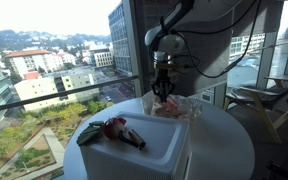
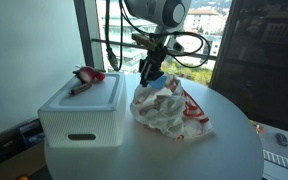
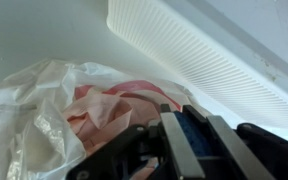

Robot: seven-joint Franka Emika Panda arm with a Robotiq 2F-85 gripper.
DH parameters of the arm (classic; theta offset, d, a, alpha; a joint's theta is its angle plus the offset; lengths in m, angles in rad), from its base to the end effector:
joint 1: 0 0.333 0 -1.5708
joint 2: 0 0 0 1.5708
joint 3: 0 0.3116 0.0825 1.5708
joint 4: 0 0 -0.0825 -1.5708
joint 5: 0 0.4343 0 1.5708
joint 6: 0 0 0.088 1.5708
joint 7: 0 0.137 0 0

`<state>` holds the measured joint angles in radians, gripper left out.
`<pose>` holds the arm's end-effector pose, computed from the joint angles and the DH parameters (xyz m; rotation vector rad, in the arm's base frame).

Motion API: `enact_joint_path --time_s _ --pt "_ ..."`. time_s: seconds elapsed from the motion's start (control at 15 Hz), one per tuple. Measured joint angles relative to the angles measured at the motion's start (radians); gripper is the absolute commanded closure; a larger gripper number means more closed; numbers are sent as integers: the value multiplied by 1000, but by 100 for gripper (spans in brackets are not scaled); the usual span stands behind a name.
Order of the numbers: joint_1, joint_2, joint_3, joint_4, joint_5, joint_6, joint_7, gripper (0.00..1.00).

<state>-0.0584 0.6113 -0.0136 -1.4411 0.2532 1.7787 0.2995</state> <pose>0.7192 -0.0216 0.2602 -2.8357 0.6593 0.4362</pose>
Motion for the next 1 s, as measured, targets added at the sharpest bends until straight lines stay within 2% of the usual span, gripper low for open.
enact_joint_path --time_s 0.27,0.47,0.73,1.0 --pt "-25 23 0 46 41 -42 -9 19" --pt "-34 30 0 65 58 -63 -10 1" --pt "-1 23 7 62 50 -63 -6 0" --pt "110 -23 17 1 -40 -42 1 0"
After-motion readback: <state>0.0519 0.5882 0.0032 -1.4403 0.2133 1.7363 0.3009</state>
